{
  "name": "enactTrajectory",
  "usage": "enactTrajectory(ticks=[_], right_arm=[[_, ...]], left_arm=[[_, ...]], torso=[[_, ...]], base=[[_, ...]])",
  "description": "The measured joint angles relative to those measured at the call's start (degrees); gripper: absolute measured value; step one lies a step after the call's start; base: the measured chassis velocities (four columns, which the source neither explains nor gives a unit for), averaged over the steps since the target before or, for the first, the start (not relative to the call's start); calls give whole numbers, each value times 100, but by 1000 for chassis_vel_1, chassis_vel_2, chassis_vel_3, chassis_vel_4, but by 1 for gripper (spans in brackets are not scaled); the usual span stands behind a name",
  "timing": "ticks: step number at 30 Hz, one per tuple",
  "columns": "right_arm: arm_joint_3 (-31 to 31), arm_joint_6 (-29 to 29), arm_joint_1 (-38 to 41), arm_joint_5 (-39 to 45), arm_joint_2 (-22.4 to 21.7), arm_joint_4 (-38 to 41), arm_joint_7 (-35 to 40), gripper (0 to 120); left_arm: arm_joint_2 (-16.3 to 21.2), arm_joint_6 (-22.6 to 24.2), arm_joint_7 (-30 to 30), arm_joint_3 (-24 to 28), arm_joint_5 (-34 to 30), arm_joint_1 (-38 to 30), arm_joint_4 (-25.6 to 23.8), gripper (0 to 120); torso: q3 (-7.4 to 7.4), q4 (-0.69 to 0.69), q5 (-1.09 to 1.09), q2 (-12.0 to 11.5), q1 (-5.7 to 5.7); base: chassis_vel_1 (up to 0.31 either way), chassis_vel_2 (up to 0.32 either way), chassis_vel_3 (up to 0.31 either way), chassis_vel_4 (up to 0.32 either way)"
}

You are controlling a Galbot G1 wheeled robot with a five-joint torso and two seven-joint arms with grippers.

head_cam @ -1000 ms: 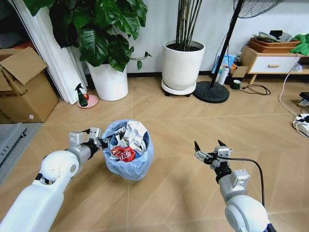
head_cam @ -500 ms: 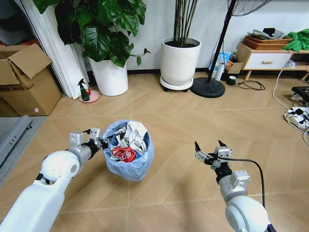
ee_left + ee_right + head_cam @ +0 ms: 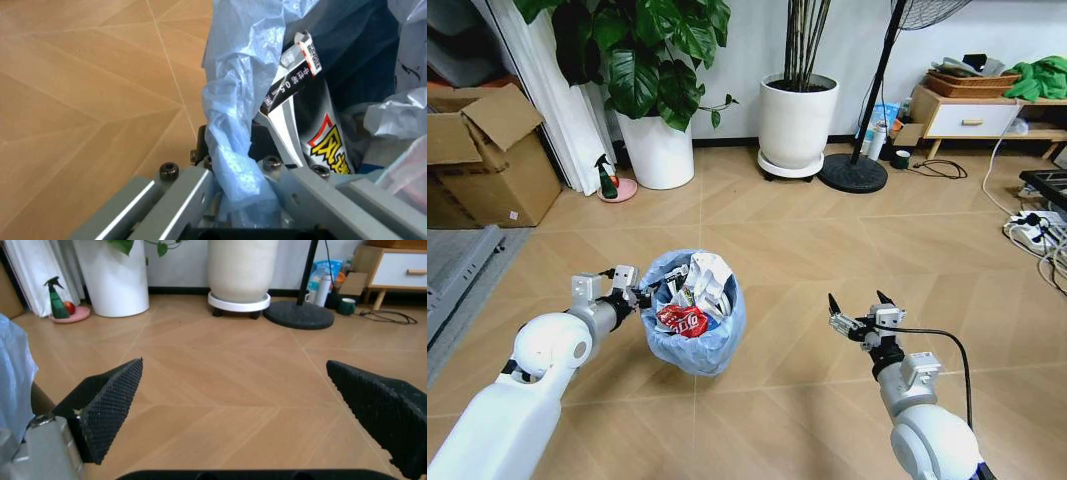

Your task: Pick up the trash bin and place the garbage on the floor into it.

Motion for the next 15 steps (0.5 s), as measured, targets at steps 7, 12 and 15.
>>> enactTrajectory(ticks=[7,12,15], right_arm=[[-1,4,2,-5,17,2,-1,100],[1,9,-7,-8,17,2,-2,100],[3,10,-5,-8,16,2,-3,100]], left_arm=[[5,0,1,-12,-1,9,-4,0],[-6,0,2,-16,-1,9,-4,0],[-7,0,2,-19,0,8,-3,0]], torso=[[0,0,0,0,0],[0,0,-2,0,0],[0,0,1,0,0]], base=[[144,-144,-142,146],[174,-164,-154,164],[170,-159,-173,159]])
